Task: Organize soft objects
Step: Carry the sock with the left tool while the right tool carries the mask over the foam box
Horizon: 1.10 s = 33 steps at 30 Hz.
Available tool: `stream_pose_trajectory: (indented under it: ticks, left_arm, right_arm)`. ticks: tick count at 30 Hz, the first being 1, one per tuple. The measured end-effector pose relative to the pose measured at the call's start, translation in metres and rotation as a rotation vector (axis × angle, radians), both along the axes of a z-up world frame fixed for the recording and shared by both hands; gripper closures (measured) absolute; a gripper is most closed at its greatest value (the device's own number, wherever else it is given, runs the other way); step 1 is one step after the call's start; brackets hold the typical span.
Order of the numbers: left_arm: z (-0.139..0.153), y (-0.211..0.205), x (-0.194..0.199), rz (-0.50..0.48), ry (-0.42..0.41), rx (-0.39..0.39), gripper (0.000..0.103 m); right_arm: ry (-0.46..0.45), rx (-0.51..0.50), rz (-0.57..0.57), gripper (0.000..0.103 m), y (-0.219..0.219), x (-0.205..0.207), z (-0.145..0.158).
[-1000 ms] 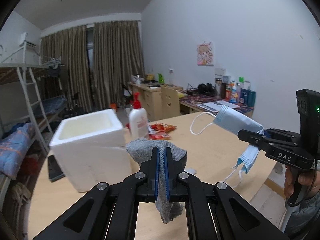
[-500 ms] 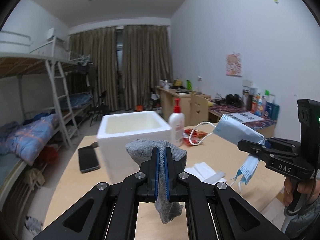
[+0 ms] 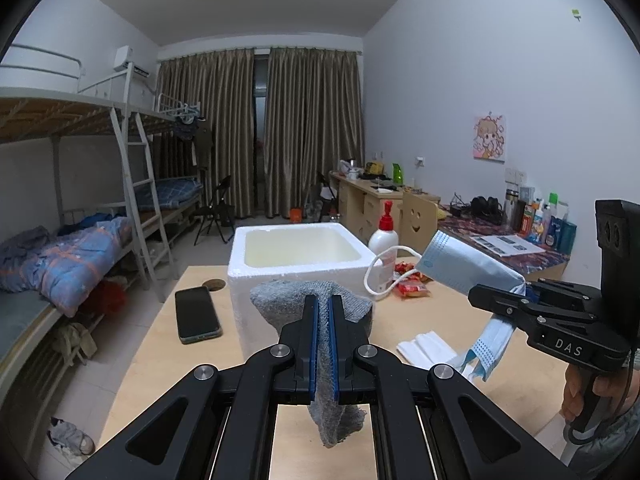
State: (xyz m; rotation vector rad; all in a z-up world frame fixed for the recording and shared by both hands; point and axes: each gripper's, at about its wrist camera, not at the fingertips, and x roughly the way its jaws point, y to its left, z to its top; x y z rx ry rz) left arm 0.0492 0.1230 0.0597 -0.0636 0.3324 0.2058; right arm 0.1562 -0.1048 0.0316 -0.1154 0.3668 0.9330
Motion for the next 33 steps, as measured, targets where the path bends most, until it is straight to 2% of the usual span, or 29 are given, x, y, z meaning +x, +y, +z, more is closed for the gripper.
stream_pose_trajectory:
  ticks: [15, 33]
  left_arm:
    - [0.017, 0.018, 0.023, -0.004, -0.003, -0.005, 0.098]
    - [0.051, 0.025, 0.061, -0.044, -0.026, 0.042, 0.098]
  right_arm:
    - [-0.035, -0.010, 0.011, 0.078, 0.022, 0.011, 0.024]
    - [-0.062, -0.008, 0.014, 0.078, 0.046, 0.029, 0.047]
